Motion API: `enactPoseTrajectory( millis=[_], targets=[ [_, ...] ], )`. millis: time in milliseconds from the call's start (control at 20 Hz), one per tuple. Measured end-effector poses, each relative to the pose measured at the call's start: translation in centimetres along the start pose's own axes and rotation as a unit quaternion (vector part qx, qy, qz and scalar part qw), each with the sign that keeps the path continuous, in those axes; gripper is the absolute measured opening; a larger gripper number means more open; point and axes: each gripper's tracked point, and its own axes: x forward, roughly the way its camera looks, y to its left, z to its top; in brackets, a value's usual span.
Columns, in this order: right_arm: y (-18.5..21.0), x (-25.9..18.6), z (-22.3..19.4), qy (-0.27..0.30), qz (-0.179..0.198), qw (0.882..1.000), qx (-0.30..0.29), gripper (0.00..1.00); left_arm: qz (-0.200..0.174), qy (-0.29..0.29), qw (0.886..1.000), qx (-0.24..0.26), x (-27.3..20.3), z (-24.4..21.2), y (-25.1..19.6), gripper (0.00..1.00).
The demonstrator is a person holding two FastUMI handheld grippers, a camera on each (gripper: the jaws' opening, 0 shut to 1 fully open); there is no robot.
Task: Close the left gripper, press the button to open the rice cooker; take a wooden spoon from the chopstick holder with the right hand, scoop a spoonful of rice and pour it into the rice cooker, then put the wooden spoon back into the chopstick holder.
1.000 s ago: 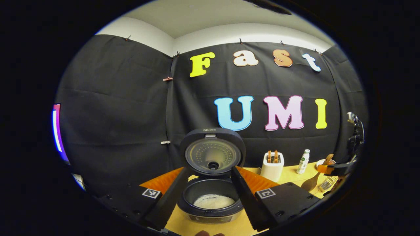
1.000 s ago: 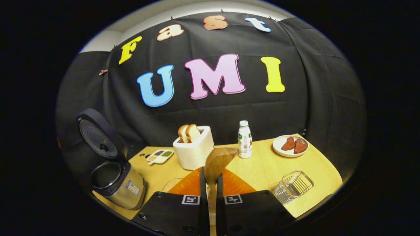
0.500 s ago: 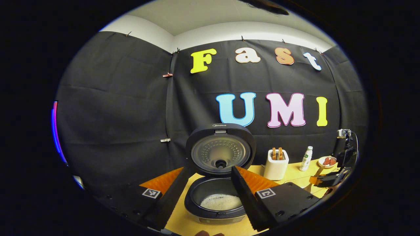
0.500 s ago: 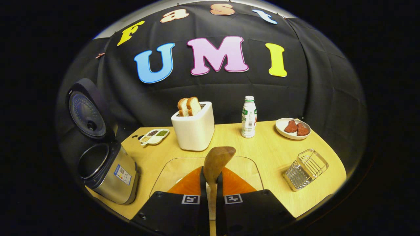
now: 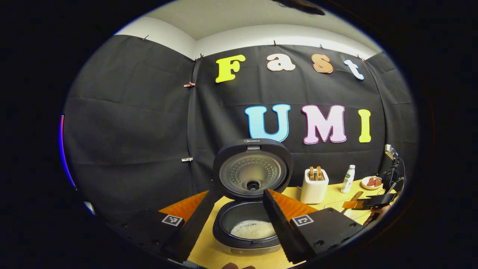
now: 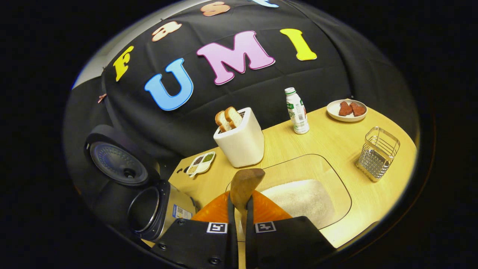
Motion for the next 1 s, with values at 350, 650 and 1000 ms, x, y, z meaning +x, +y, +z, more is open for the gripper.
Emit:
enactPoseTrajectory(
  millis=[350,650,1000],
  targets=[
    [-3.5,-1.1,2.6,-0.032,-0.014,0.987,0.157,0.12,-0.008,-0.006,1.000,0.016,-0.8,0.9,-0.4,0.90],
    [-4.2,-2.3,5.1,-0.072,-0.009,0.983,0.171,0.12,-0.015,-0.004,1.000,0.011,-1.0,1.3,-0.9,0.90],
    [-1.4,-3.7,7.5,-0.086,0.025,0.975,0.201,0.12,-0.010,-0.020,1.000,0.015,-1.9,2.2,0.4,0.89]
  ],
)
